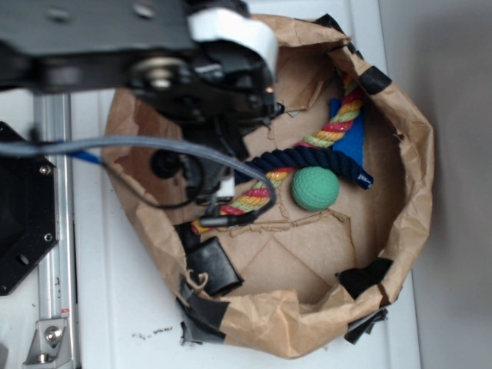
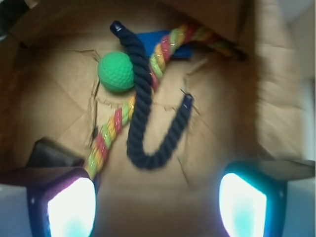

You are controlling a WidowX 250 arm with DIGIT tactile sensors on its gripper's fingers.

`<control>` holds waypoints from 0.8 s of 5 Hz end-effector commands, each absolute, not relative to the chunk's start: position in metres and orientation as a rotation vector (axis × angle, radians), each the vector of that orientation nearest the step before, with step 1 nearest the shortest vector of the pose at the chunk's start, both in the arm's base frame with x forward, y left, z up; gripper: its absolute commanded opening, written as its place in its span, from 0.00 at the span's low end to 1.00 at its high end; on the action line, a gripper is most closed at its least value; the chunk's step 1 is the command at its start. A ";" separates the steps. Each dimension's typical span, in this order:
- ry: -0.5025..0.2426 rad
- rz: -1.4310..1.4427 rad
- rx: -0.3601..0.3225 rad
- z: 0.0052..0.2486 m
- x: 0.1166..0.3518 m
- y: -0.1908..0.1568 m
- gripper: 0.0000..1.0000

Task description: Grab the blue rope.

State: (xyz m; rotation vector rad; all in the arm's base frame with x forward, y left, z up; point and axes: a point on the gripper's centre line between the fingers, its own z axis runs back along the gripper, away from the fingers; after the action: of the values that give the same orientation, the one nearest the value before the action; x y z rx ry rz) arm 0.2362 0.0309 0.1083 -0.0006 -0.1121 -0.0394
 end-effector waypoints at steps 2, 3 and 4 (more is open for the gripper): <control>-0.105 -0.193 -0.149 0.055 0.289 -0.012 1.00; -0.046 -0.219 -0.034 0.036 0.299 -0.022 1.00; 0.025 -0.147 -0.028 0.019 0.310 -0.016 0.00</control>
State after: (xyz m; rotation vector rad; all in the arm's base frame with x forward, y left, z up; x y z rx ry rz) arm 0.3012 -0.0102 0.0142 -0.0265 0.0614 -0.1458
